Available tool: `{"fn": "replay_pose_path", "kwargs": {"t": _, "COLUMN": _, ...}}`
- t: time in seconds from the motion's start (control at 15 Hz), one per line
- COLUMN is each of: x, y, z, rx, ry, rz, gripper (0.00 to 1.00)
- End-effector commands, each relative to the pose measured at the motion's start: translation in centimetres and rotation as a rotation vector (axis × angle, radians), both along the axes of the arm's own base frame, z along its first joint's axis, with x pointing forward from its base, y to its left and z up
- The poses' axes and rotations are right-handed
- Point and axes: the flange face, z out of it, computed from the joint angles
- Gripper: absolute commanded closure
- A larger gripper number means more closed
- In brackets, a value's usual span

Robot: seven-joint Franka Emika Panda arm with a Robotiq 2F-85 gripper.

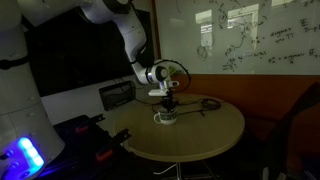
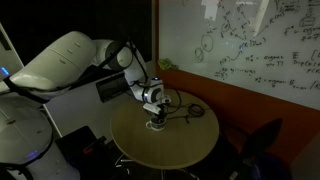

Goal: Take the marker out of the cup and put it on the table

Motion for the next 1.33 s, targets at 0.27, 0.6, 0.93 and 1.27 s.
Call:
{"fn": "replay_pose_path", "kwargs": {"t": 0.27, "x": 0.0, "y": -0.6, "z": 5.4, "rx": -0.018, "ry": -0.02, "rz": -0.025, "gripper": 0.95}}
{"fn": "replay_pose_path", "kwargs": {"t": 0.6, "x": -0.2, "y": -3.9, "z": 10.8, "rx": 0.052, "ry": 0.1, "rz": -0.085, "gripper": 0.95}}
{"fn": "replay_pose_path", "kwargs": {"t": 0.93, "x": -0.9, "y": -9.9, "z": 10.1, "rx": -0.037, "ry": 0.321, "rz": -0.2, "gripper": 0.95}}
{"fn": "replay_pose_path", "kwargs": {"t": 1.27, "x": -2.0, "y": -12.5, "z": 3.6, "rx": -0.02, "ry": 0.442, "rz": -0.297, "gripper": 0.95}}
